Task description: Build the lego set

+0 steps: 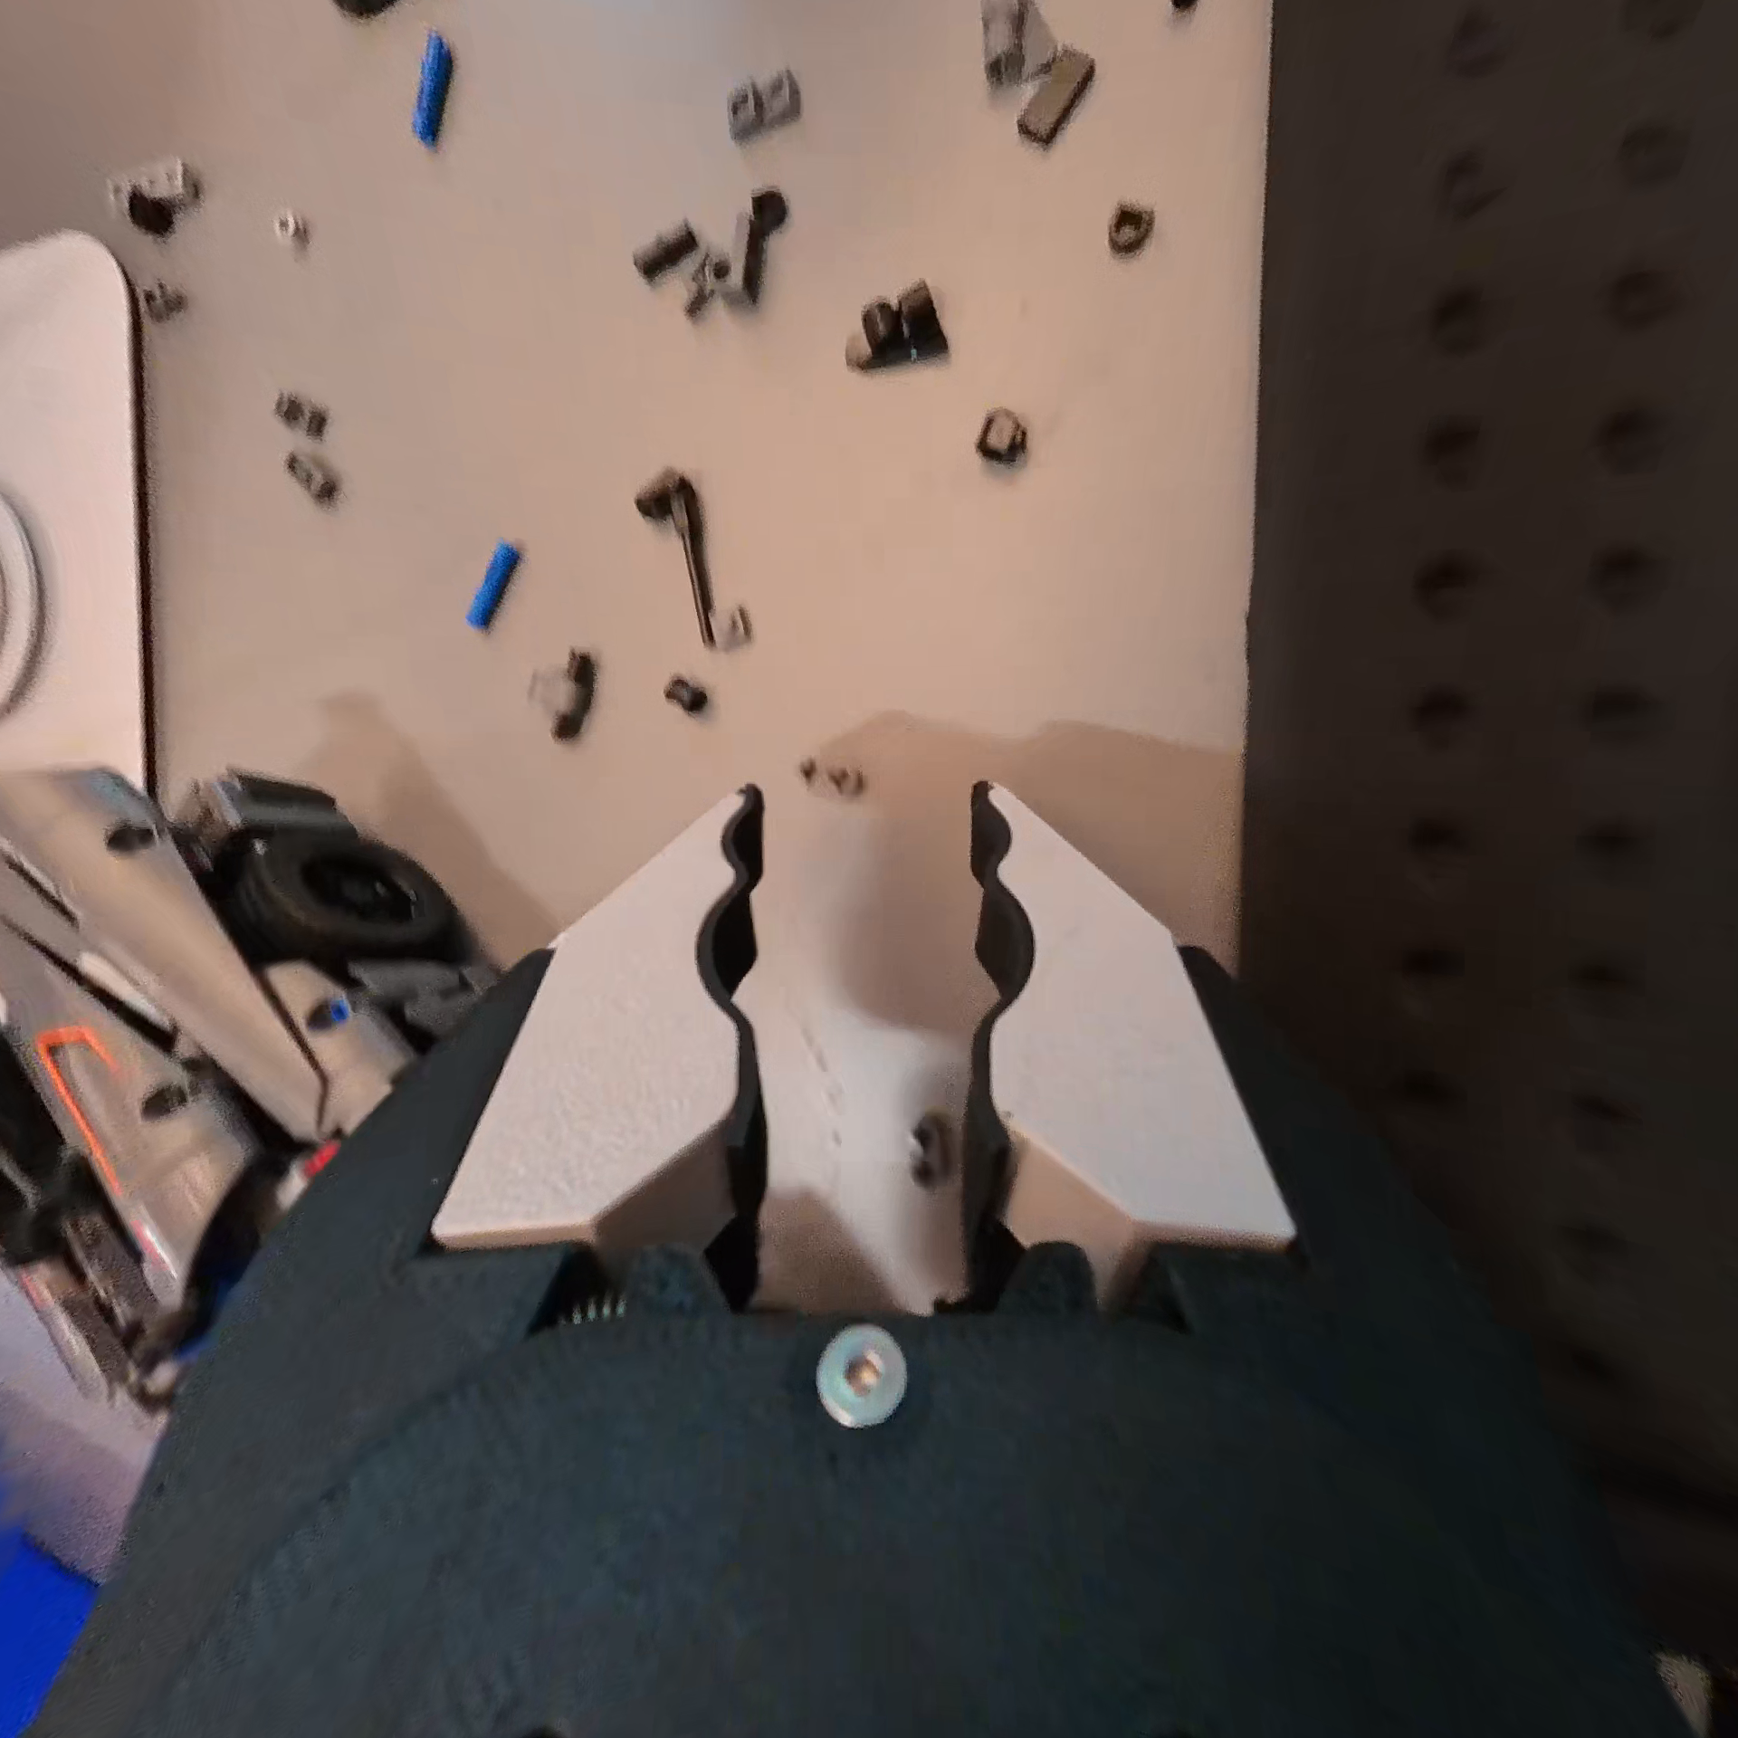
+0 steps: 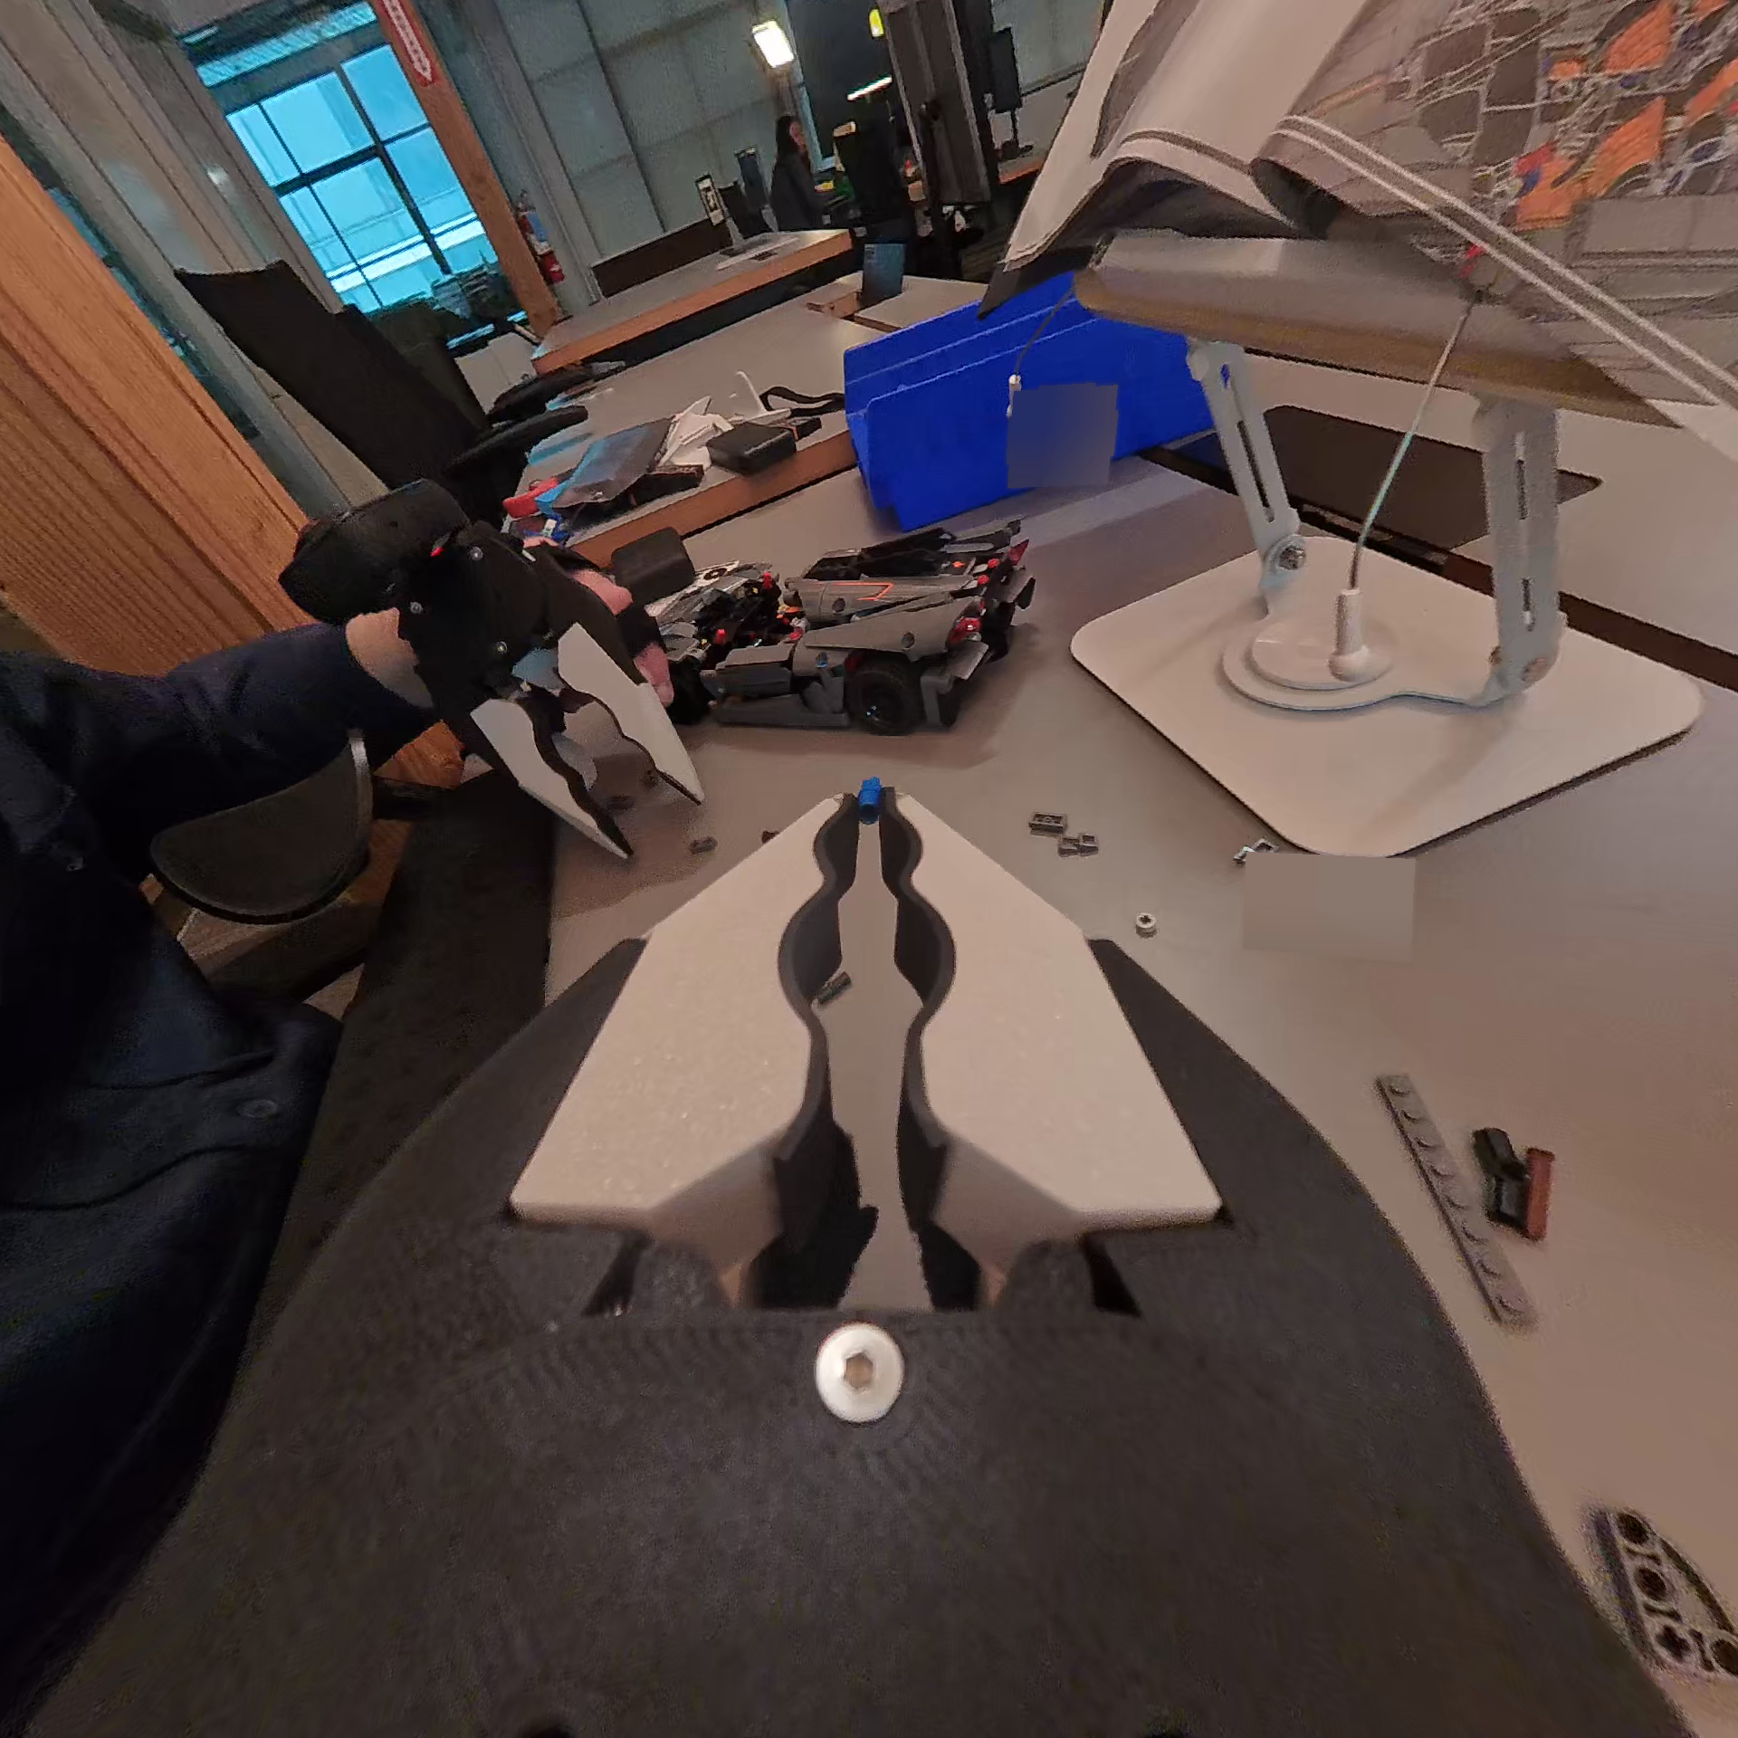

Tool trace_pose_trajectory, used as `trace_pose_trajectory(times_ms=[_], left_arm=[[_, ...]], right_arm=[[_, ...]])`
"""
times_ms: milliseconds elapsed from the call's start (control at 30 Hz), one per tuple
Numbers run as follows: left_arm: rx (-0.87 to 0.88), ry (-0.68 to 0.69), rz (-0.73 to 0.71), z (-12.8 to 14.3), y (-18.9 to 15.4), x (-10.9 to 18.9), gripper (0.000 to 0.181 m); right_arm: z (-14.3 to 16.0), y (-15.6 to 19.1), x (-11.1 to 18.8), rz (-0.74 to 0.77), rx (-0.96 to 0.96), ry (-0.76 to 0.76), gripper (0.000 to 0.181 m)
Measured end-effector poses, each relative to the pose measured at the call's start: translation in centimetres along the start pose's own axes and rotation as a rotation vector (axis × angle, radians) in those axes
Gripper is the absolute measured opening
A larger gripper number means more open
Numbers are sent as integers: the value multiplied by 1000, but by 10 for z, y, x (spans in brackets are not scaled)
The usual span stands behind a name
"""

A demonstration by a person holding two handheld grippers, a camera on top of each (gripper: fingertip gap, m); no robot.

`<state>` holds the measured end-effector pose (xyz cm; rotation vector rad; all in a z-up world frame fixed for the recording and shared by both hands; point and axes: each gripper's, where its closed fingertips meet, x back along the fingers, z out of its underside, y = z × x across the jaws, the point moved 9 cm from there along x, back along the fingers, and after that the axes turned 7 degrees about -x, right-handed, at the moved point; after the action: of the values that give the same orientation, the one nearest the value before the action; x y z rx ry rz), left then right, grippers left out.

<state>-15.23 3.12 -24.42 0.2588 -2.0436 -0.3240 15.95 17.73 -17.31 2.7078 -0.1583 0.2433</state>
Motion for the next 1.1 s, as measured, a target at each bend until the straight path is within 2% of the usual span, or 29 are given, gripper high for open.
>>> trace_pose_trajectory(times_ms=[233, 400, 533, 800, 1100], left_arm=[[-62, -43, -27, -36, 28, -31, 45], [-45, -42, -69, -42, 49, -42, 41], [-5, -25, -115, -38, 59, -38, 41], [63, 183, -135, -5, 72, -29, 41], [84, 173, -42, -5, 74, -46, 18]], right_arm=[[-4, -2, 12, 48, 24, -18, 1], [-8, -3, 26, 91, 43, -43, 1], [-10, -5, 37, 134, 60, -56, 1], [-7, -3, 33, 135, 75, -26, 1], [-3, -1, 22, 106, 77, 6, 2]])
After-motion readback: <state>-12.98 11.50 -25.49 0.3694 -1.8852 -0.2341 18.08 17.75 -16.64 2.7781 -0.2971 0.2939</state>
